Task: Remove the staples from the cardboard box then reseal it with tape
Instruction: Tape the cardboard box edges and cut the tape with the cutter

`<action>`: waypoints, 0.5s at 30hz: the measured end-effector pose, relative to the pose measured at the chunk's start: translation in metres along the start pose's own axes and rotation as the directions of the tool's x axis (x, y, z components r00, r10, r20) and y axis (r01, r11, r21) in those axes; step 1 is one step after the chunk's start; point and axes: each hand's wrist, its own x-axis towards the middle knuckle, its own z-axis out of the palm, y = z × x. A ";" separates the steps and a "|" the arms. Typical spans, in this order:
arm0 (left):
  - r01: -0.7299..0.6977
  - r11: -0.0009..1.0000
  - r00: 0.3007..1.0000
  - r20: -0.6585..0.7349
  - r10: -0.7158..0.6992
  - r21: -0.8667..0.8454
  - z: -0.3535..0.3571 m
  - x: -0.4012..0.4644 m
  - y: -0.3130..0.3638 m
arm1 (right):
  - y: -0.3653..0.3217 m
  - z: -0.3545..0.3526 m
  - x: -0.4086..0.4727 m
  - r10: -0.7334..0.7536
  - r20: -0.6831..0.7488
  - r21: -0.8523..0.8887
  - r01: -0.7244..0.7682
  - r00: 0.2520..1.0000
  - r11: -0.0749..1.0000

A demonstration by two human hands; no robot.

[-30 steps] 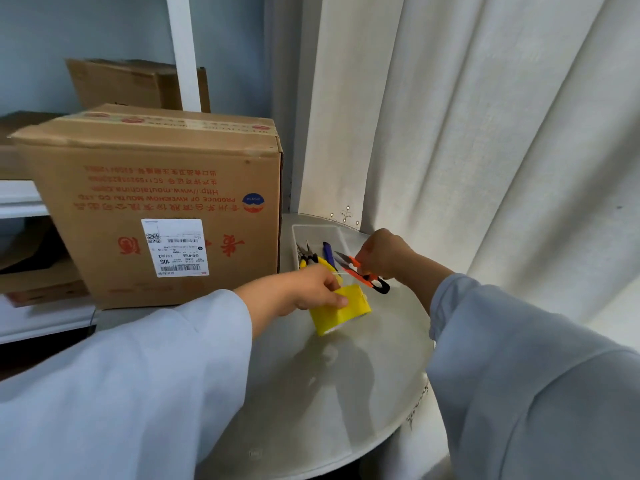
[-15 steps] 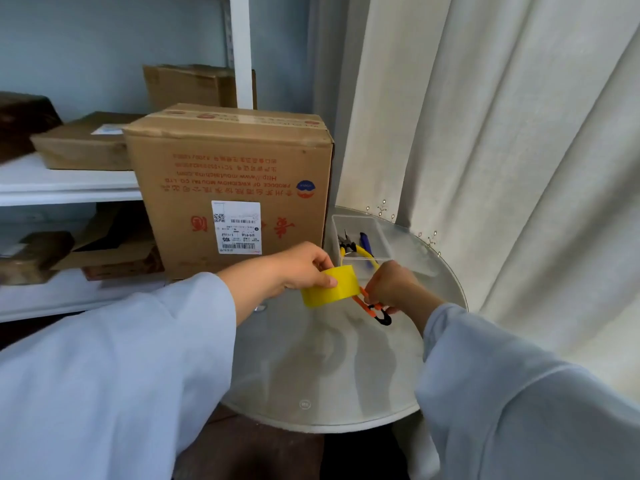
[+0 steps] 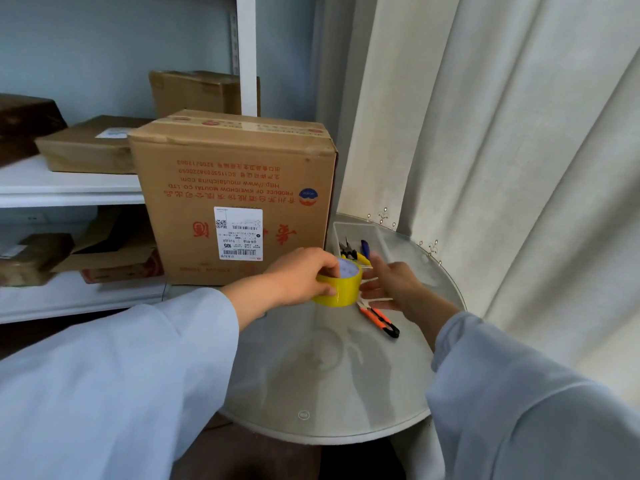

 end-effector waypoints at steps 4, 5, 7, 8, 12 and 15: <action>-0.040 0.987 0.995 -0.089 0.054 0.157 -0.002 -0.009 0.000 | -0.017 -0.004 -0.019 0.062 0.282 0.023 -0.071 0.957 0.997; -0.060 0.980 0.992 -0.097 0.079 0.189 -0.003 -0.010 0.001 | -0.019 -0.004 -0.021 0.050 0.293 0.004 -0.054 0.955 0.999; -0.121 0.968 0.984 -0.104 0.147 0.222 -0.005 -0.013 0.003 | -0.018 -0.002 -0.019 0.000 0.276 -0.020 0.006 0.961 1.000; -0.157 0.965 0.975 -0.119 0.185 0.211 -0.007 -0.014 0.005 | -0.018 -0.001 -0.018 -0.030 0.269 -0.022 0.037 0.963 0.999; -0.150 0.988 0.928 -0.349 0.128 -0.037 -0.017 -0.014 0.006 | -0.019 0.003 -0.017 -0.118 0.227 -0.071 0.137 0.967 0.988; 0.086 0.973 0.936 -0.319 -0.153 -0.215 -0.022 -0.008 -0.001 | -0.018 0.004 -0.018 -0.156 0.203 -0.139 0.186 0.967 0.973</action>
